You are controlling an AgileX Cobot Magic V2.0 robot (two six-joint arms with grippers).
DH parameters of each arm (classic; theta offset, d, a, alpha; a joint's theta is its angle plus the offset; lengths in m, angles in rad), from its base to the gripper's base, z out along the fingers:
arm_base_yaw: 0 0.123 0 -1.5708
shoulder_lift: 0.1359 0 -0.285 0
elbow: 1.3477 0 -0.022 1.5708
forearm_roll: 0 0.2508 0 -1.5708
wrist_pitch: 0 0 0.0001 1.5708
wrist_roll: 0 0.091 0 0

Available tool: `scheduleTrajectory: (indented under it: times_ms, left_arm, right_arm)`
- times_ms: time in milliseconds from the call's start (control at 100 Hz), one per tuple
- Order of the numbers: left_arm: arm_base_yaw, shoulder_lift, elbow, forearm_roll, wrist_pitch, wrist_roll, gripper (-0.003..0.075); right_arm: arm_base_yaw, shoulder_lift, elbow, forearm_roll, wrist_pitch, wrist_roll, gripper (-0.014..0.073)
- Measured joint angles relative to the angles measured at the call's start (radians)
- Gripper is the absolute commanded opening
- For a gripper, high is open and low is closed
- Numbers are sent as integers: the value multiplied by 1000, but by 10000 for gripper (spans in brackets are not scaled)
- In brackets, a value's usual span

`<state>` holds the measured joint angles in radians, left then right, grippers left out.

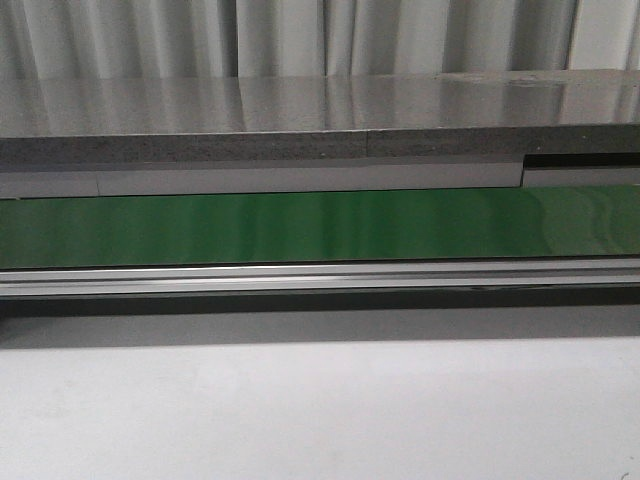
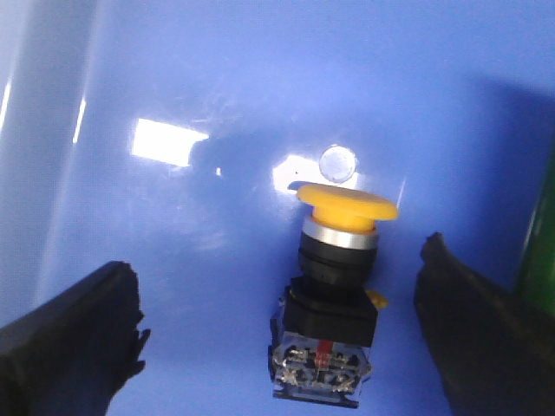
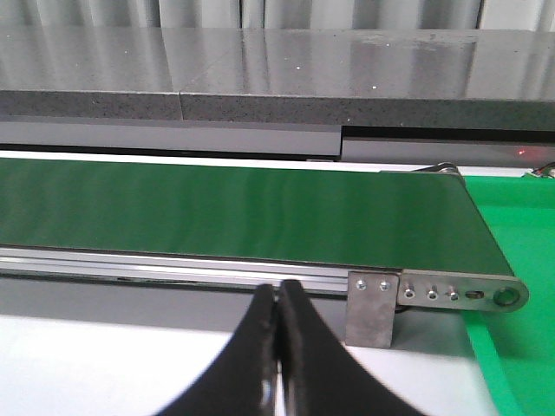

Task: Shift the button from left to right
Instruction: 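Lower the left gripper onto the yellow-capped button and close on it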

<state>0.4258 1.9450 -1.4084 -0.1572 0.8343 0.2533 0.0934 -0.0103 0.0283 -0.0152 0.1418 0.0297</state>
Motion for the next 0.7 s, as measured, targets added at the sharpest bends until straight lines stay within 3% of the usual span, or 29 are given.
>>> scheduleTrajectory:
  times_ms: [700]
  left_arm:
    - [-2, 68, -3, -27, -22, 2, 617]
  right_arm:
    - [0, 0, 0, 0, 0, 0, -67]
